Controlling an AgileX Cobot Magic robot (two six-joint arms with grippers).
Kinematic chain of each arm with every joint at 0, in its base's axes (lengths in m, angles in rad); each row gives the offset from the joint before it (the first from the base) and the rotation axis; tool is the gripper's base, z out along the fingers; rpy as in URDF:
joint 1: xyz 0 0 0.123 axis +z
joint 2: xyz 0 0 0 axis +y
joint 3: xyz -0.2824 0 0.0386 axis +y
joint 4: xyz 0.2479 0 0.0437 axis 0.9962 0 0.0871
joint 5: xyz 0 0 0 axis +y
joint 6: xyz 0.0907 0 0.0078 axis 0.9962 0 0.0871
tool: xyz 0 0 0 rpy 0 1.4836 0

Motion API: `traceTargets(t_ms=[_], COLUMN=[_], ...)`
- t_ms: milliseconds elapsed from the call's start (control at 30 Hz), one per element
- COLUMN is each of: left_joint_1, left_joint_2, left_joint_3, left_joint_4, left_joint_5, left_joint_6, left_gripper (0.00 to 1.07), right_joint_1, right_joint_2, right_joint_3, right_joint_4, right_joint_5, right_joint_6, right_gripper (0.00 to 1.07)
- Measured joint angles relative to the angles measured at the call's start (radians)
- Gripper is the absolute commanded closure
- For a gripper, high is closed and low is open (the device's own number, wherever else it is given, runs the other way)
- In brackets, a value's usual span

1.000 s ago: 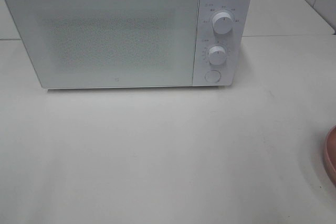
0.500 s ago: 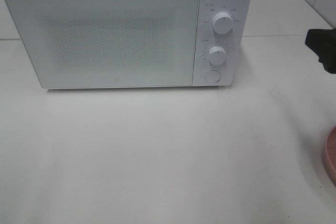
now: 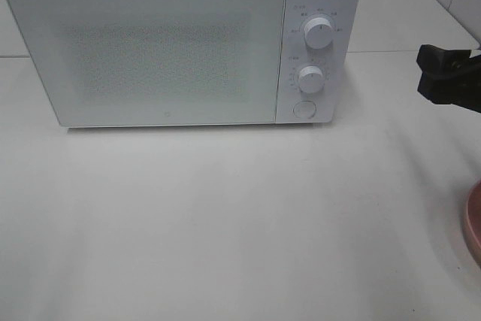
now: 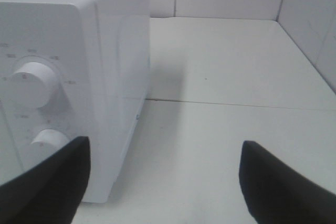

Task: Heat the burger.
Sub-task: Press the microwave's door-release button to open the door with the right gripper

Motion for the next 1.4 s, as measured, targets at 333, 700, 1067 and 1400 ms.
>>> traceTargets(t_ms=[333, 700, 1067, 1400], left_joint_1=[0.000, 0.000, 0.000, 0.000], left_joint_2=[0.000, 0.000, 0.000, 0.000], left_joint_3=[0.000, 0.000, 0.000, 0.000], left_joint_4=[0.000, 0.000, 0.000, 0.000], left_joint_5=[0.000, 0.000, 0.000, 0.000], left_joint_6=[0.000, 0.000, 0.000, 0.000], left_gripper=[0.07, 0.07, 0.07, 0.07], right_joint_1=[0.206, 0.461, 0.583, 0.592], right_joint_2=[0.183, 0.278, 0.278, 0.278], right_joint_3=[-0.001, -0.002, -0.002, -0.002], right_joint_4=[0.298, 0.567, 0.648, 0.666], right_joint_5=[-0.194, -0.330, -0.344, -0.346], right_joint_6=[-0.163, -0.219, -0.227, -0.149], right_gripper=[0.34, 0.34, 0.34, 0.42])
